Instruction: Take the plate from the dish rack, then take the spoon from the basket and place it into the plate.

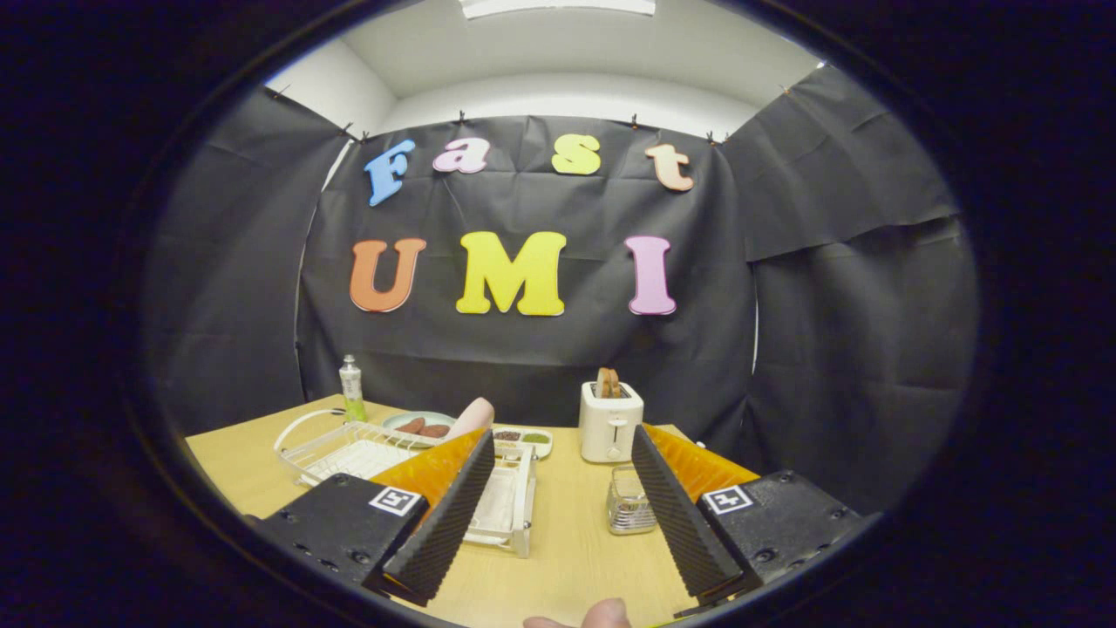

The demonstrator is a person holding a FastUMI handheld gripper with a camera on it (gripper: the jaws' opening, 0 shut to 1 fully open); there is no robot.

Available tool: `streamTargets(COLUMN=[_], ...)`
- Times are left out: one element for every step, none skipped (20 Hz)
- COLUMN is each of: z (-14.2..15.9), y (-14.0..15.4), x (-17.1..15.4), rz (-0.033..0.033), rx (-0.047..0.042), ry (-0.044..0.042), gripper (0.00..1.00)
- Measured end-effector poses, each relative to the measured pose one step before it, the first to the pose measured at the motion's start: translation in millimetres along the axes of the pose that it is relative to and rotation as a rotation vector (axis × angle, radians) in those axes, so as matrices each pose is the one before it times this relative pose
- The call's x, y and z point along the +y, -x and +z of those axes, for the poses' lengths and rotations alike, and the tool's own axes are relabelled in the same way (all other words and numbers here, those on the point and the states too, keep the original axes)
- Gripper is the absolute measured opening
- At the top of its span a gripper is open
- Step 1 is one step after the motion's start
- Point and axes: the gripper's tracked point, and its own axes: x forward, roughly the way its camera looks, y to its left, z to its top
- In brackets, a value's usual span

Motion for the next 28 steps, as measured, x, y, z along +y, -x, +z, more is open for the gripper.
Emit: streamTargets(z=[2.19, 3.61, 7.93, 8.54, 9.15, 10.87, 6.59, 7.05, 3.09, 2.34, 5.12, 2.79, 5.16, 1.62, 0.16, -2.56, -2.49, -1.12, -0.20, 0.75, 2.18, 1.31, 2.06, -0.58, 0.15, -3.54, -4.35, -2.33], y=[-4.68, -4.58, -5.44, -5.47, -4.54, -6.49, -7.10, -7.23, -10.13, -7.50, -8.35, -7.88, -8.69, -11.36, -11.09, -10.14, -9.68, -9.38, -9.67, -10.28, -8.38, -8.08, -10.79, -10.10, -10.35, -10.91, -10.03, -6.12], x=[5.12, 3.44, 4.59, 3.85, 4.02, 2.62, 2.46, 4.49, 4.96, 5.42, 4.68, 1.79, 1.37, 1.77, 2.86, 3.70, 4.18, 4.57, 1.83, 2.18, -0.96, -0.60, -2.88, -1.28, -0.24, -0.19, -1.33, 3.52], rz=[0.01581, 0.01819, 0.01949, 0.01858, 0.01672, 0.01470, 0.01075, 0.02292, 0.02428, 0.03082, 0.02834, 0.01318, 0.00664, -0.00104, 0.00337, 0.00305, 0.01074, 0.01456, 0.01157, 0.00491, -0.00948, -0.01552, -0.01770, -0.01091, -0.00339, -0.00532, -0.00775, 0.00884], rx=[0.02120, 0.01951, 0.01523, 0.01162, 0.01097, 0.00673, 0.01990, 0.02422, 0.04276, 0.04905, 0.04474, 0.04712, 0.03193, 0.04641, 0.04807, 0.04766, 0.05525, 0.04463, 0.04219, 0.03696, 0.02187, 0.02339, 0.02451, 0.02613, 0.02637, 0.04020, 0.04210, 0.02613], ry=[0.01463, 0.01038, 0.00278, 0.00165, 0.00430, 0.00870, 0.00716, 0.00049, -0.00496, -0.01488, -0.02417, -0.01652, -0.01864, -0.00564, -0.00049, -0.00230, -0.00184, -0.01424, -0.01100, -0.00928, -0.00982, -0.00138, -0.00942, -0.01000, -0.01028, -0.01267, -0.01179, -0.01879], gripper=[1.00, 1.00, 1.00, 1.00, 1.00, 1.00, 1.00, 1.00, 1.00, 1.00, 1.00, 1.00, 1.00, 1.00, 1.00, 1.00, 1.00, 1.00, 1.00, 1.00, 1.00, 1.00, 1.00, 1.00, 1.00, 1.00, 1.00, 0.99])
